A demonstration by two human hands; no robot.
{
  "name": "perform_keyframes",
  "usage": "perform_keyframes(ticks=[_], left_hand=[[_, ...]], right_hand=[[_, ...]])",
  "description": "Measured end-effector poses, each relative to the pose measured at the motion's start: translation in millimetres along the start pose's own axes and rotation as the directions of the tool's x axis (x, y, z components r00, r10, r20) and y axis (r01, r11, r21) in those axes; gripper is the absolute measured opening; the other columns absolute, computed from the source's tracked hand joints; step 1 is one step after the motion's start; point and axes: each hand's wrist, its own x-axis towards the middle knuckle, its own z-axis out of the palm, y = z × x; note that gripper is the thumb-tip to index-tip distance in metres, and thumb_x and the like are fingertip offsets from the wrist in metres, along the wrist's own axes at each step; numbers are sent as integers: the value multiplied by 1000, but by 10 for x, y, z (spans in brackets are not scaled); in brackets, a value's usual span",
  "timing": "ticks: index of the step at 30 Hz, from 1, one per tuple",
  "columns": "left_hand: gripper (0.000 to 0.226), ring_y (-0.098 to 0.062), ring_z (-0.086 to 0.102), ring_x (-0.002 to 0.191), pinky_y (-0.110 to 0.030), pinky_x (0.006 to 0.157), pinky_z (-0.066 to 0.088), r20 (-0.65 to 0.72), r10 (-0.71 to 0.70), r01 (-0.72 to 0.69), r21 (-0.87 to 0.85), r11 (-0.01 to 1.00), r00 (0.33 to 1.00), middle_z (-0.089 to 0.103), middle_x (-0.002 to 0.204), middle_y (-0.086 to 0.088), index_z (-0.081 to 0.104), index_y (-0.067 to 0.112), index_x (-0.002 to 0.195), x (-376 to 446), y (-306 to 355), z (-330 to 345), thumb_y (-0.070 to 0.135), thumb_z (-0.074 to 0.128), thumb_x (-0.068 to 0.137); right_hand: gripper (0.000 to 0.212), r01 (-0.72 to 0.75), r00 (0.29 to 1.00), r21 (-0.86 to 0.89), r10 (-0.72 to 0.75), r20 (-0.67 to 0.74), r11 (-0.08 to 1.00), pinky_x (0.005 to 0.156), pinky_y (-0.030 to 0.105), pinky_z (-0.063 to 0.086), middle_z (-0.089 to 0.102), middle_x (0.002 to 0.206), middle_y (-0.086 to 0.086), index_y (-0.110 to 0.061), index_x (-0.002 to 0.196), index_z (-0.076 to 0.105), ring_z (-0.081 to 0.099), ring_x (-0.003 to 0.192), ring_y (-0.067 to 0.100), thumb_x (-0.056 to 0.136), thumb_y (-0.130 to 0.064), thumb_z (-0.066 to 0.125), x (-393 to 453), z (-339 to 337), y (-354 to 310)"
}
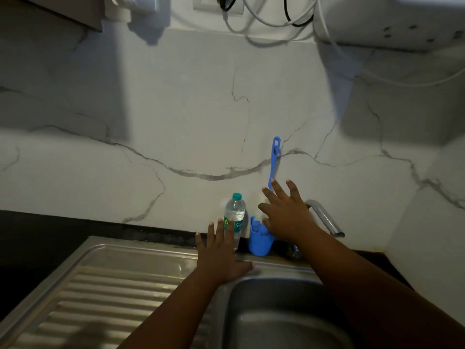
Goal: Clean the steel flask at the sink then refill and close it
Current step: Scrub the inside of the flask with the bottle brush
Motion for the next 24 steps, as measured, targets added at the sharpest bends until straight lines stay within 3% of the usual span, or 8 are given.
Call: perform_keyframes(ticks=[13,24], left_hand=[[119,-32,-19,148,-63,114,-7,-57,9,-7,24,1000,998,-21,161,-9,-22,22,152,-570,3,-266,85,43,74],[120,-32,-19,148,-65,114,-9,-33,63,-61,44,997,997,-21,161,-10,-22,21,151,-1145,152,-316,85,43,74]], right_hand=[[49,-83,992,118,71,104,989,113,56,-5,15,158,9,-28,141,38,-1,146,31,94,-41,44,-640,-302,-376],[48,-124,983,176,96,159,976,113,56,5,25,154,8,-30,135,44,9,144,31,89,-44,50,-1357,-387,-627]])
